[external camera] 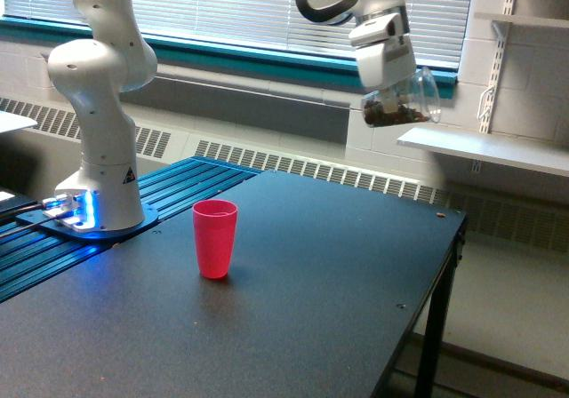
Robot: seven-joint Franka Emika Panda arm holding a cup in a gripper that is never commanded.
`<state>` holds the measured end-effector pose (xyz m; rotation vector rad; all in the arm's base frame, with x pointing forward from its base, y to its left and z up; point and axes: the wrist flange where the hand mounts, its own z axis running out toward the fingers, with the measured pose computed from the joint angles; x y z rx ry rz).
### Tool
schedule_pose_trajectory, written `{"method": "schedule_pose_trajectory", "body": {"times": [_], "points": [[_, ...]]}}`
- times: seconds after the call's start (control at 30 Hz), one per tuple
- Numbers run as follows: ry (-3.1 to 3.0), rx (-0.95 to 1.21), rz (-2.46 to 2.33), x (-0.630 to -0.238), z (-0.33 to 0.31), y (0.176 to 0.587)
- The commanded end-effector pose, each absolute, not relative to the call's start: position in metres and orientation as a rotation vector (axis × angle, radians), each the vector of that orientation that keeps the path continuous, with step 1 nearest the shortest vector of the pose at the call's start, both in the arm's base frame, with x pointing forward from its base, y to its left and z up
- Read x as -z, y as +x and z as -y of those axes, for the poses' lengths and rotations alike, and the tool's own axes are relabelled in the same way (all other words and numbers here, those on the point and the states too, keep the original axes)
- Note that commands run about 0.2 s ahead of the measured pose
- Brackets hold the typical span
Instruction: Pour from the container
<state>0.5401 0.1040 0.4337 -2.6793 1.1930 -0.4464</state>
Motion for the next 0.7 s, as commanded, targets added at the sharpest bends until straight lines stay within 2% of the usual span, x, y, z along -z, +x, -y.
{"method": "schedule_pose_trajectory", "body": {"times": [0.03, 0.7], "points": [[-2.618, 0.420, -1.341, -0.432, -0.099, 0.525], [-2.544, 0.415, -1.531, -0.422, -0.094, 0.475]]}}
